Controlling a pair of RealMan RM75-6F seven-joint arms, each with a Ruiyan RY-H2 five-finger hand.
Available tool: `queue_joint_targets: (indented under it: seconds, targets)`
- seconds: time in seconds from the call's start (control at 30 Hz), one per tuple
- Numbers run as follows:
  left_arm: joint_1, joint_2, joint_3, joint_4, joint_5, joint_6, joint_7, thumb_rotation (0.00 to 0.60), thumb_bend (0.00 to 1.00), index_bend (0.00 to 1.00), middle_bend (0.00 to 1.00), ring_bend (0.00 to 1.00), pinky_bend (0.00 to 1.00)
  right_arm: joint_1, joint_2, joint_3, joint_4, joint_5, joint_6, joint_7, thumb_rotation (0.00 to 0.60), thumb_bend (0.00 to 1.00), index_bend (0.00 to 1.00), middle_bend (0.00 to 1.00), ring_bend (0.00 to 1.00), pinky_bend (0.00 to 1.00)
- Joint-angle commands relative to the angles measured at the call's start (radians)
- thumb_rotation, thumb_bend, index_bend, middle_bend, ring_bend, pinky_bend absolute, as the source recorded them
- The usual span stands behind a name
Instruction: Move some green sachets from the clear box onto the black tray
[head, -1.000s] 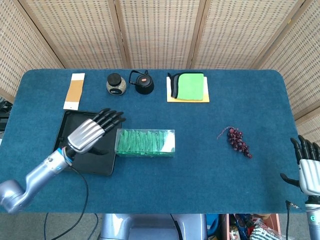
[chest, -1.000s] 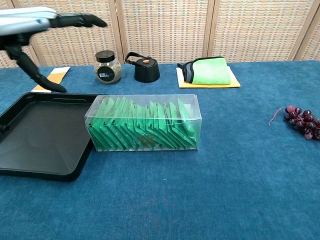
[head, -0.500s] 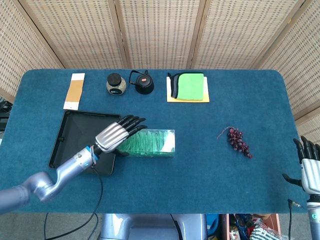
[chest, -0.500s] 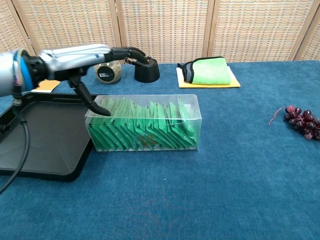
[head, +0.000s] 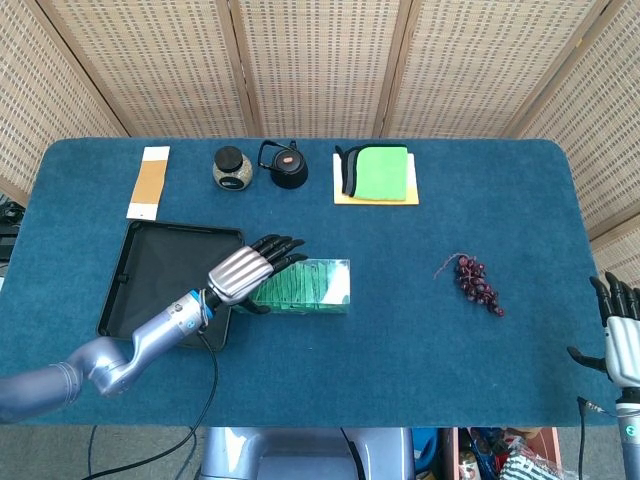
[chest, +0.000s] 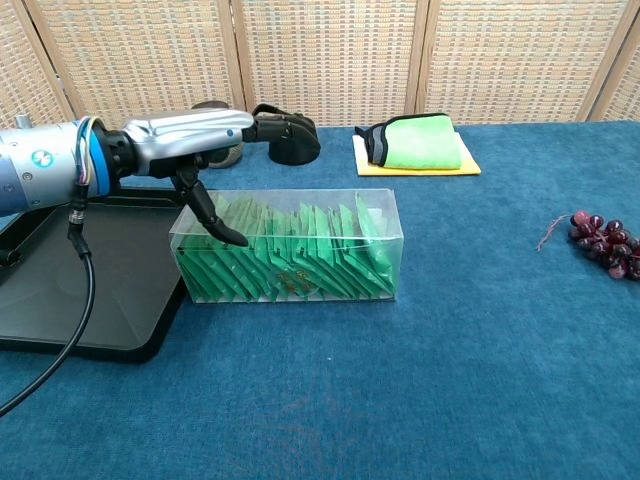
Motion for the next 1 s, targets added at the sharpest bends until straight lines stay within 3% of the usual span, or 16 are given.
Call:
queue_joint_targets:
  seconds: [0.03,0.4,0.77,1.0]
  targets:
    - [-0.004,-0.015,0.002,0.014,-0.015,0.000,0.002,0.600,0.08,0.12,0.02,0.03,0.07,0.001,0.000,-0.001,0.002,0.000,-0.002,0.002,0.600,0.00,0.00,0.00,0.00,0.00]
    - [-0.025,-0.055,0.015,0.063,-0.046,-0.016,-0.001,0.600,0.16,0.29,0.06,0.06,0.07,0.003,0.000,-0.001,0.006,0.005,-0.010,0.006,0.600,0.00,0.00,0.00,0.00,0.00]
    - [-0.033,-0.053,0.013,0.074,-0.068,-0.002,-0.015,0.600,0.40,0.34,0.09,0.08,0.09,0.006,0.000,-0.002,0.008,0.009,-0.018,0.007,0.600,0.00,0.00,0.00,0.00,0.00]
    - [-0.040,-0.031,-0.022,0.069,-0.105,0.011,-0.033,0.600,0.41,0.34,0.09,0.09,0.09,0.007,0.000,-0.003,0.009,0.010,-0.020,0.003,0.600,0.00,0.00,0.00,0.00,0.00]
